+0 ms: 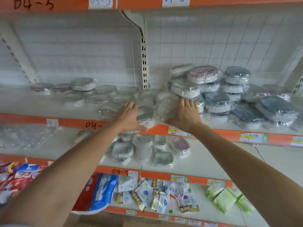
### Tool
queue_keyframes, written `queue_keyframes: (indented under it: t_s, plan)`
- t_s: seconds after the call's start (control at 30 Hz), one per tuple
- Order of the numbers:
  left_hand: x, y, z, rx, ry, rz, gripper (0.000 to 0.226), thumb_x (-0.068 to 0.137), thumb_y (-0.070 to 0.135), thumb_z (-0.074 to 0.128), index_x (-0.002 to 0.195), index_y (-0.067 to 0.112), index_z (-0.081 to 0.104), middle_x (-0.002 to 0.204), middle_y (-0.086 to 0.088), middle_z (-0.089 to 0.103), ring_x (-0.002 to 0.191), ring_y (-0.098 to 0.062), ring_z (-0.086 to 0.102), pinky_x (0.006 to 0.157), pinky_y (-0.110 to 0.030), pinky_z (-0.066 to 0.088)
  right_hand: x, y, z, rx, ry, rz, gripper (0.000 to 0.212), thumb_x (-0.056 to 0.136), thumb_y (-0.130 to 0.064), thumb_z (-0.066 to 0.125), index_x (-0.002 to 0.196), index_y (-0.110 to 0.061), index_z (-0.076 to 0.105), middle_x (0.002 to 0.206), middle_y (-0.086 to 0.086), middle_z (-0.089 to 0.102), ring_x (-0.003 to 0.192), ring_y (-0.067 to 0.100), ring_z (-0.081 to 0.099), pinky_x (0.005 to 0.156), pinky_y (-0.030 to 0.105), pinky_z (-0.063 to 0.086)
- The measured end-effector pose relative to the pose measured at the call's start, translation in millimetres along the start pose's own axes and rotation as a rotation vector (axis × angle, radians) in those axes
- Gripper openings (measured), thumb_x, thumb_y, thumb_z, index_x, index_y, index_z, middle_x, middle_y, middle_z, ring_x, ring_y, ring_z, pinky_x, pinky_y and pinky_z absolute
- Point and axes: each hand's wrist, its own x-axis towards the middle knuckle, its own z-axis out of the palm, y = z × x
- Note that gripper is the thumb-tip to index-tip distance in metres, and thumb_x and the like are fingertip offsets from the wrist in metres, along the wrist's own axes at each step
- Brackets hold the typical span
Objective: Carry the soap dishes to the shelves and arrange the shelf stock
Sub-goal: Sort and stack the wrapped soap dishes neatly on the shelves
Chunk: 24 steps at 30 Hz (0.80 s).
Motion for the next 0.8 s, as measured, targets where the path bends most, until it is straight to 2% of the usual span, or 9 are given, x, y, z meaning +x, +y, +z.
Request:
queue_keyframes:
  t_s: [0.1, 0.23, 0.43, 0.67, 0.8]
  plan:
    - [-16, 10, 3, 0.039, -0.016, 0.021, 0.117, 0.060, 0.076, 0.069, 0.144, 0.004, 0.030, 0.143, -0.010, 0.032, 0.134, -0.026, 0.029, 0.110, -0.040, 0.032, -17, 5, 0, 0.002, -0.002, -0.037, 0.094, 0.073, -0.065, 0.065, 0.136, -0.003, 0.031, 0.137, 0.012, 0.039, 0.129, 0.029, 0.032, 0.107, 0.038, 0.024]
    - [-28, 18, 7, 0.114, -0.025, 0.107, 0.115, 0.063, 0.077, 0.065, 0.144, 0.004, 0.028, 0.141, -0.009, 0.032, 0.132, -0.024, 0.029, 0.111, -0.036, 0.027, -33, 11, 1, 0.038, -0.043, -0.020, 0.097, 0.072, -0.065, 0.066, 0.138, -0.004, 0.029, 0.138, 0.012, 0.038, 0.128, 0.029, 0.031, 0.107, 0.037, 0.024]
    - [-49, 20, 29, 0.087, -0.066, 0.142, 0.116, 0.063, 0.079, 0.063, 0.144, 0.004, 0.027, 0.142, -0.009, 0.030, 0.132, -0.024, 0.028, 0.112, -0.037, 0.027, -58, 12, 21, 0.085, -0.095, 0.041, 0.097, 0.071, -0.066, 0.067, 0.138, -0.006, 0.030, 0.137, 0.010, 0.039, 0.127, 0.028, 0.034, 0.104, 0.036, 0.027]
    - [-72, 21, 90, 0.110, -0.216, 0.211, 0.115, 0.067, 0.077, 0.061, 0.148, 0.007, 0.020, 0.145, -0.008, 0.028, 0.134, -0.023, 0.027, 0.110, -0.037, 0.028, -109, 10, 71, 0.052, -0.203, 0.114, 0.096, 0.072, -0.069, 0.062, 0.139, -0.008, 0.030, 0.139, 0.008, 0.039, 0.128, 0.027, 0.034, 0.106, 0.037, 0.027]
    - [-79, 32, 136, 0.073, -0.353, 0.217, 0.112, 0.066, 0.075, 0.065, 0.144, 0.003, 0.027, 0.145, -0.011, 0.029, 0.136, -0.028, 0.025, 0.114, -0.038, 0.025, -133, 26, 108, 0.043, -0.304, 0.216, 0.094, 0.073, -0.071, 0.060, 0.138, -0.008, 0.031, 0.138, 0.008, 0.040, 0.126, 0.026, 0.036, 0.104, 0.036, 0.028]
